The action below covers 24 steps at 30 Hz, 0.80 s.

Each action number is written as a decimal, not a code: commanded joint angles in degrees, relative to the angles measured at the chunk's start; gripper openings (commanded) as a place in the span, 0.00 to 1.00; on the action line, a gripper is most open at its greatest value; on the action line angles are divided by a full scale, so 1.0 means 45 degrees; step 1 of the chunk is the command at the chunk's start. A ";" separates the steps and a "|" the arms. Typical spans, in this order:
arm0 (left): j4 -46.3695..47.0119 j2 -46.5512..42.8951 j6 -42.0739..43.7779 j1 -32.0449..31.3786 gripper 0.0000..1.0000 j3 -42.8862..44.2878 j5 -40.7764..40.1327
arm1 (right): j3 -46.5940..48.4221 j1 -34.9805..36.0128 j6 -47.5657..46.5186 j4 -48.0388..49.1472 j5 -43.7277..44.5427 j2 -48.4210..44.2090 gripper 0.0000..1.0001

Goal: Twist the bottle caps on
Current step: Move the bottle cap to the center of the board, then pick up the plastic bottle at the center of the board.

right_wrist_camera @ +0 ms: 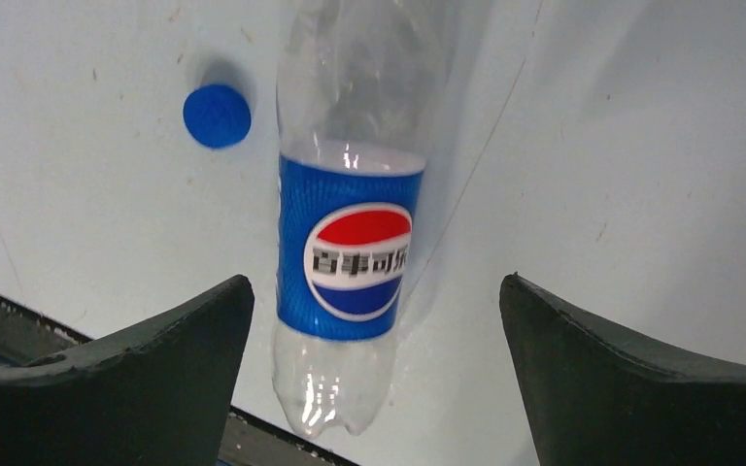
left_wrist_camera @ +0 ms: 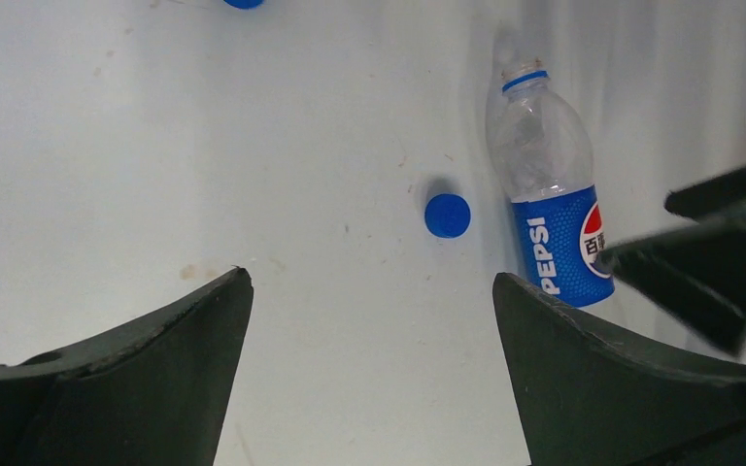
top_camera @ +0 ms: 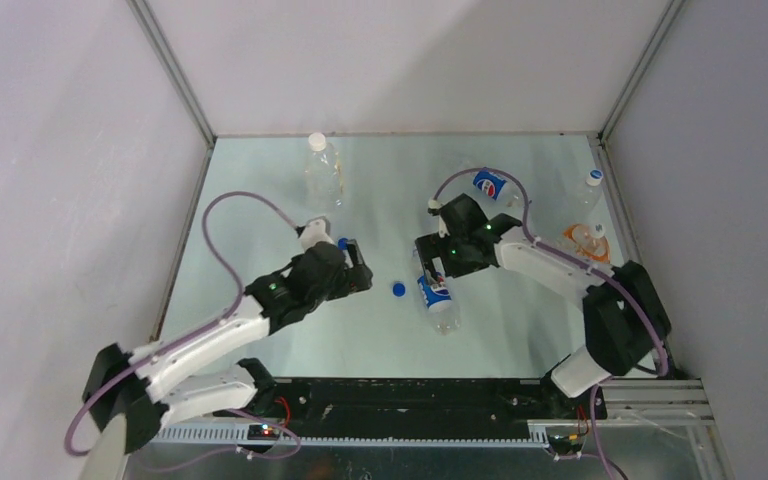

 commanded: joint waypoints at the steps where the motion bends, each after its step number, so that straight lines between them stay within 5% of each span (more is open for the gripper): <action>1: 0.0604 -0.2196 0.0812 -0.0020 1.00 -0.1035 -0.1266 | 0.1534 0.0181 0.0205 0.0269 0.0771 0.1422 0.98; 13: 0.0997 -0.6422 0.1969 -0.0006 1.00 -0.2863 -0.1159 | 0.3424 0.0502 0.0864 0.0304 0.1023 0.4659 0.82; 21: 0.3201 -0.6912 0.2985 -0.0013 1.00 -0.3345 0.0417 | 0.3134 0.0918 0.1194 0.0225 0.1965 0.3235 0.46; 24: 0.4284 -0.6761 0.3287 -0.0022 1.00 -0.3454 0.1257 | 0.2621 0.1099 0.1542 0.0536 0.2257 0.1650 0.43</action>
